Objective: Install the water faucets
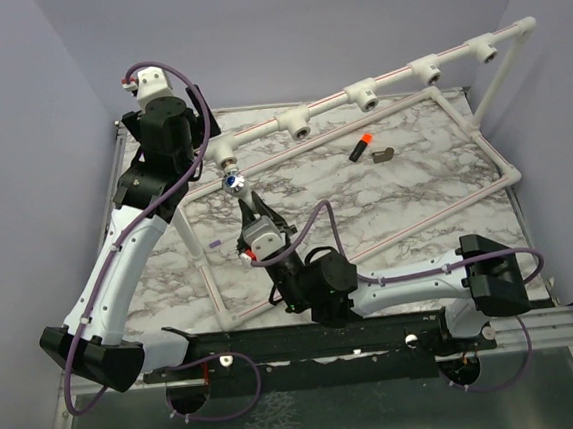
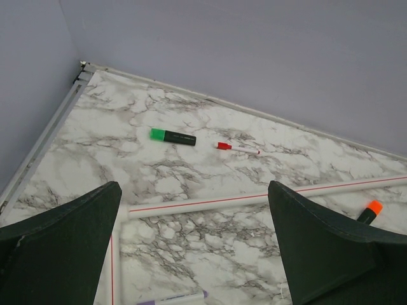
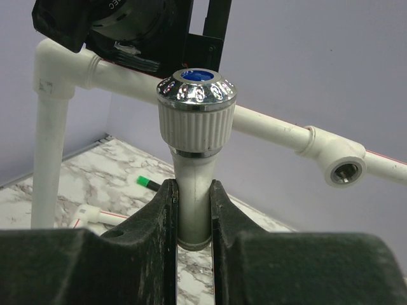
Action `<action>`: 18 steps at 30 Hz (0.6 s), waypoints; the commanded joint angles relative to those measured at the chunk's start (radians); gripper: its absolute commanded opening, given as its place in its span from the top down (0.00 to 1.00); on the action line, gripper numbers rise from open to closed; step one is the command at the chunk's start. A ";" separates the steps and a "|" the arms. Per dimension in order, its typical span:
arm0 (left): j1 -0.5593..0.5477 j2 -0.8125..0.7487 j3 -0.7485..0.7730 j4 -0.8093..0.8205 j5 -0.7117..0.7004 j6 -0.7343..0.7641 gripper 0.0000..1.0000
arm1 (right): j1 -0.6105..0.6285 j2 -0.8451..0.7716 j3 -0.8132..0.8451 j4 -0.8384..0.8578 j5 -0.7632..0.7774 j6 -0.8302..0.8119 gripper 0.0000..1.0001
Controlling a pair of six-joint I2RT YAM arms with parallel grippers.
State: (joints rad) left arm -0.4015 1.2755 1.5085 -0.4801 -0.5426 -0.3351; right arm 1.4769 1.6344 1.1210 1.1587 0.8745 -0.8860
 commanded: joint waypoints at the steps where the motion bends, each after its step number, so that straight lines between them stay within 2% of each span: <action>1: -0.023 -0.011 -0.010 -0.057 0.013 0.016 0.01 | -0.007 0.028 0.040 0.037 0.022 -0.043 0.99; 9: -0.028 -0.010 -0.010 -0.057 0.014 0.019 0.01 | -0.007 0.048 0.073 -0.008 0.043 -0.084 0.99; 18: -0.037 -0.014 -0.014 -0.058 0.013 0.023 0.01 | -0.007 0.059 0.113 -0.065 0.061 -0.001 0.99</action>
State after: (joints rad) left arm -0.4038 1.2755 1.5085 -0.4709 -0.5518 -0.3321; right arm 1.4784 1.6657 1.1828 1.1210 0.9192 -0.9344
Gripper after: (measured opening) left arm 0.987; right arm 0.225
